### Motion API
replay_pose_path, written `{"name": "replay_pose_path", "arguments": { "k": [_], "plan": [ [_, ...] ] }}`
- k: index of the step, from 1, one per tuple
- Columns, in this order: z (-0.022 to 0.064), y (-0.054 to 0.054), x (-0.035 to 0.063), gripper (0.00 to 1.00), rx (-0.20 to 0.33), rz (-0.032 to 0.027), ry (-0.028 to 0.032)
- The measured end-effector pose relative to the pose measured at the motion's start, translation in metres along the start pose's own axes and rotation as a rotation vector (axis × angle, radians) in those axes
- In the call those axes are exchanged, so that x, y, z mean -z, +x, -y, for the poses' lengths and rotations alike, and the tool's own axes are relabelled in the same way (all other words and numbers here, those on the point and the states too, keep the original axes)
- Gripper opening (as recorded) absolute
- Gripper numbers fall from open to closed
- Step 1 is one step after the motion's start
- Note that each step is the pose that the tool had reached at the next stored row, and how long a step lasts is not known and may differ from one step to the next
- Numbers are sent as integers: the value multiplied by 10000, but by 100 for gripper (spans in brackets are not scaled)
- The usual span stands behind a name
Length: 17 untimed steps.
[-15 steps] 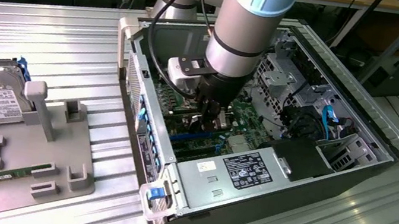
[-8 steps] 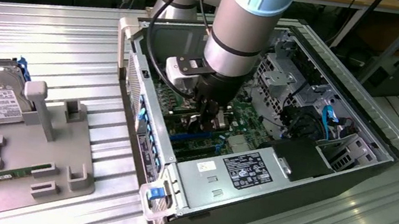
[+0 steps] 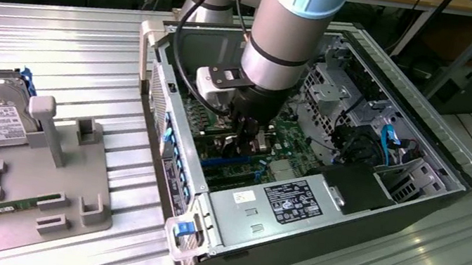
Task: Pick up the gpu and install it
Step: 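Insert the gpu into the slot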
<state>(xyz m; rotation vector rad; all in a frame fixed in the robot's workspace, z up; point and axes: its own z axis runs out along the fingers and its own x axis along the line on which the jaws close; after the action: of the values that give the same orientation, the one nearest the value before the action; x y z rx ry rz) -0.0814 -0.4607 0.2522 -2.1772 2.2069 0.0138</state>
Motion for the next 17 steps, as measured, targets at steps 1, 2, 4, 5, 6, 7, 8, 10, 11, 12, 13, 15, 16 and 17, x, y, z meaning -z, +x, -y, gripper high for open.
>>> {"name": "replay_pose_path", "arguments": {
  "k": [1,2,4,5,6,7,8,10,11,12,13,15,16,17],
  "plan": [
    [1,0,0,28,1,0,0],
    [1,0,0,28,1,-1,0],
    [1,0,0,28,1,0,0],
    [1,0,0,28,1,0,0],
    [1,0,0,28,1,0,0],
    [1,0,0,28,1,0,0],
    [1,0,0,28,1,0,0],
    [1,0,0,28,1,0,0],
    [1,0,0,28,2,0,0],
    [3,0,0,28,1,1,0],
    [10,0,-2,28,3,6,1],
    [29,0,-4,28,1,10,1],
    [34,0,-5,28,1,10,0],
    [34,0,-5,28,1,8,0]
  ]
}}
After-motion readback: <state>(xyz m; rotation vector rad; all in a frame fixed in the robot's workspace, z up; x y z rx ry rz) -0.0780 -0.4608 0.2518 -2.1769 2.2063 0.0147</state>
